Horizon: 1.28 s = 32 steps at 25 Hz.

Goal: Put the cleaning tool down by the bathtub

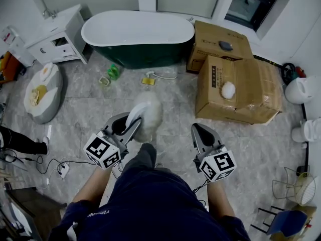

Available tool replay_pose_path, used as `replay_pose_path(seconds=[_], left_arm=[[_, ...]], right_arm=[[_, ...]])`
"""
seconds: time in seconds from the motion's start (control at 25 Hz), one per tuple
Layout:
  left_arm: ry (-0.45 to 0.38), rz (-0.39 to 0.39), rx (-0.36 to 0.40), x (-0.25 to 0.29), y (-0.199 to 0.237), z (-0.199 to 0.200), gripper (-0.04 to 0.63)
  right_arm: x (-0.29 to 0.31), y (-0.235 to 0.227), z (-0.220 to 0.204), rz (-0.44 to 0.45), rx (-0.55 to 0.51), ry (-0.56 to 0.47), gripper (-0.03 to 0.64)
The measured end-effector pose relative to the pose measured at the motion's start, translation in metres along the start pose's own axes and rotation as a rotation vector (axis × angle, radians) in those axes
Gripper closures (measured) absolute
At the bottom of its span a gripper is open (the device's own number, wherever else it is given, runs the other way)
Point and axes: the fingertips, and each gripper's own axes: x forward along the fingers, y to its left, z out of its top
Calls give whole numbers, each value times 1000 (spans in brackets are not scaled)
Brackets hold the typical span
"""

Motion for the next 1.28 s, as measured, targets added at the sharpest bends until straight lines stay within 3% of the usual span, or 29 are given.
replay_pose_path(seconds=[0.4,1.28], left_arm=[[12,-31,-28,45,61,2,488],[39,-104,-58,132,242,33,488]], right_arm=[[66,-28,3,-18,12,35,612],[262,-62,49,-39,27,74,612]])
